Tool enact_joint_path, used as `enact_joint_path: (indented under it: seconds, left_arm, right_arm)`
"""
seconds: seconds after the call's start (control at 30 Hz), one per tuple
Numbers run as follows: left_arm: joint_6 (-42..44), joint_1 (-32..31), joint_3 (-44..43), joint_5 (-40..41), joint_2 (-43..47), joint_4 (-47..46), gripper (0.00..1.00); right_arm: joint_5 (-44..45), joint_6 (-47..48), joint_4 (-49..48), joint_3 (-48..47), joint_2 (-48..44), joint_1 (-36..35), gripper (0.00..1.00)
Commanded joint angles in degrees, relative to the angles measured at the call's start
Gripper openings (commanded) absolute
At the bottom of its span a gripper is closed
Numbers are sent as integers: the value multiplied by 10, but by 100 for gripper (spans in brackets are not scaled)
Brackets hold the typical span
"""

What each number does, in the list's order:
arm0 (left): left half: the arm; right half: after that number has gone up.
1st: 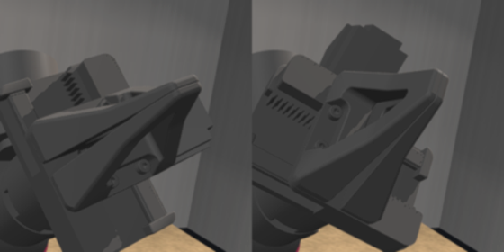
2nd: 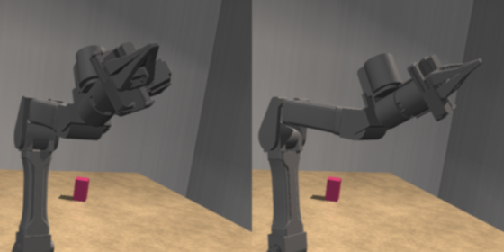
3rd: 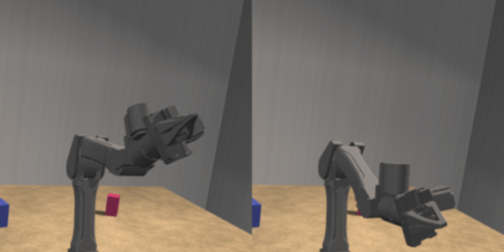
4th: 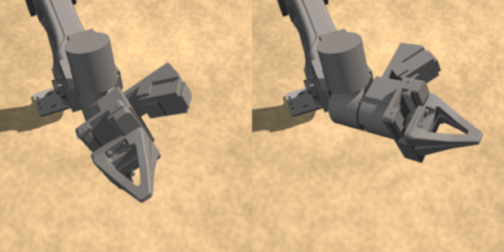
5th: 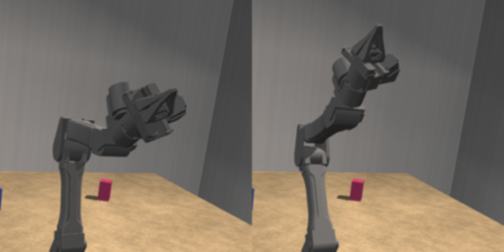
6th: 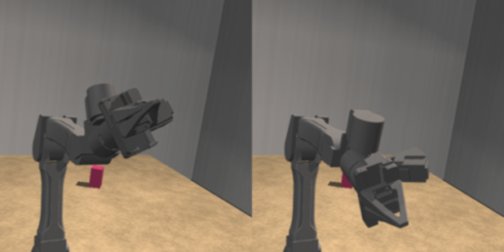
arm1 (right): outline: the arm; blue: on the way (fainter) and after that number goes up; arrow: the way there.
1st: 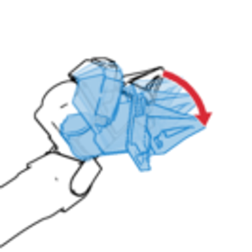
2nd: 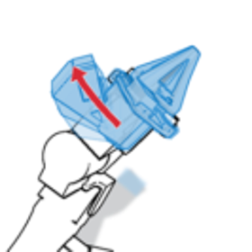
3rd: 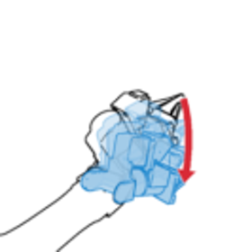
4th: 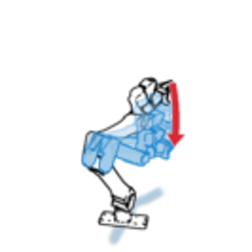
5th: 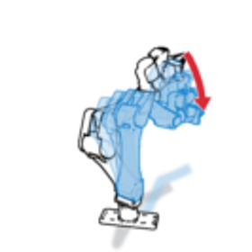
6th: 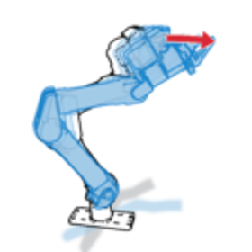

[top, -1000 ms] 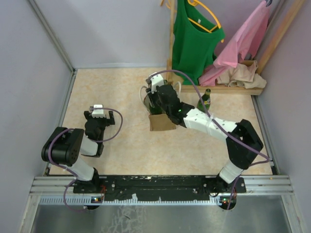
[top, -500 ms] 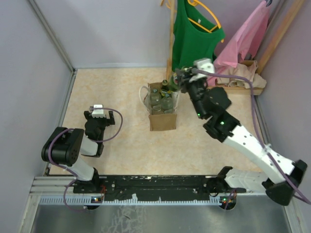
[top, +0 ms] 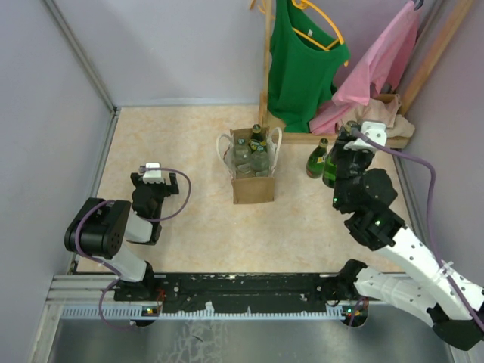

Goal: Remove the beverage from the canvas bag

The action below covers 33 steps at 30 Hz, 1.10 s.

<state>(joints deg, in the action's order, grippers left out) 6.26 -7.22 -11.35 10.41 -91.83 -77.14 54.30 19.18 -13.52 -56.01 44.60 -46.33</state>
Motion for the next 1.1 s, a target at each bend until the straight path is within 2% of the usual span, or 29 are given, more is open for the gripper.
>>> enact_joint_path:
  seconds: [0.0,0.07,0.2,0.3,0.5,0.63,0.87,1.07]
  left_arm:
    - [-4,4,-7,-6,0,-9,100]
    - [-4,4,-7,-6,0,-9,100]
    - [-4,5,-7,-6,0,-10,100]
    - [-4,5,-7,-5,0,-10,100]
    - [-4,4,-7,-6,0,-10,100]
    - [-4,4,-7,-6,0,-9,100]
    - [-4,4,-7,-6,0,-9,100]
    - [-4,4,-7,-6,0,-10,100]
  right_arm:
    - [44,-36,11,32,-12,6,0]
    - [29,-84,61,48,-8,29,0]
    - [-69,-188,123,73,3,116,0]
    - [-104,-215,120,94,16,152,0]
    - [-119,-231,93,126,55,158,0]
    - [-140,-248,39,177,64,158,0]
    - [-164,-235,-133,290,57,158,0]
    - [-179,-209,-232,332,60,158,0]
